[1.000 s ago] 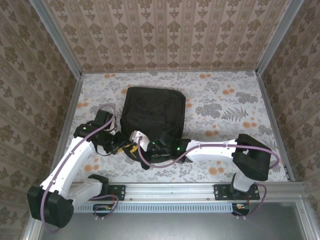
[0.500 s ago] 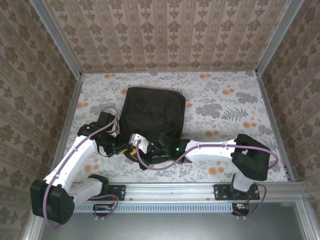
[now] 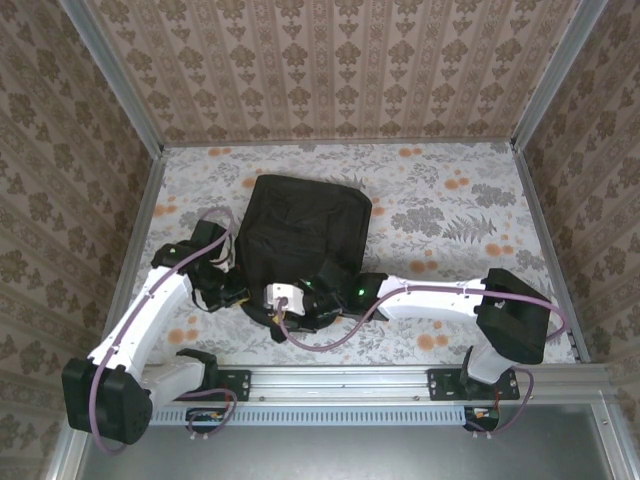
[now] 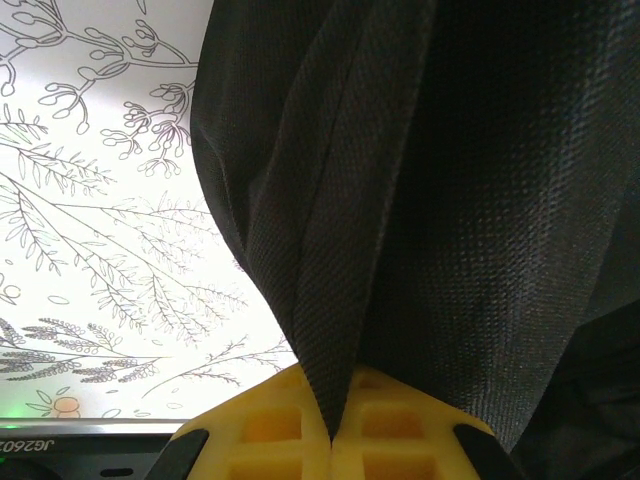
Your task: Pack books, pencil case, and school supplies into a backpack
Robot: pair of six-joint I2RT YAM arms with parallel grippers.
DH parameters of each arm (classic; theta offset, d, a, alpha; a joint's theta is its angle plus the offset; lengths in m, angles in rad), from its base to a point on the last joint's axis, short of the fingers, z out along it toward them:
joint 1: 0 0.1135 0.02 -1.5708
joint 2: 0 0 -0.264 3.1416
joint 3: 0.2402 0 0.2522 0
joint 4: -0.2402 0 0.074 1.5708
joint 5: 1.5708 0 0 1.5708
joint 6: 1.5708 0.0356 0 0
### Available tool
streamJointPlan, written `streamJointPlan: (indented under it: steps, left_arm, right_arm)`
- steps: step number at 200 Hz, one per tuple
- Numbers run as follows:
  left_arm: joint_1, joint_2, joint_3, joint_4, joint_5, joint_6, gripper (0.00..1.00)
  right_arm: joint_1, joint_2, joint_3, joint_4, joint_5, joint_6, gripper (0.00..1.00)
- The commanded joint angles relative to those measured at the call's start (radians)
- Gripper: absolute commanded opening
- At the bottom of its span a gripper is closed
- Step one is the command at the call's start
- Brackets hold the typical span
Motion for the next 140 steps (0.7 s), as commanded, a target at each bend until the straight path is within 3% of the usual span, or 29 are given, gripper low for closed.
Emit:
streamJointPlan:
  steps: [1, 140]
  left_arm:
    - [0.019, -0.005, 0.036, -0.017, -0.077, 0.046, 0.0]
    - [0.072, -0.007, 0.065, -0.037, -0.129, 0.115, 0.0]
  right_arm:
    - [-0.008, -0.055, -0.031, -0.02, -0.07, -0.019, 0.0]
    - [-0.169, -0.307, -0.208, -0.109, -0.073, 0.019, 0.0]
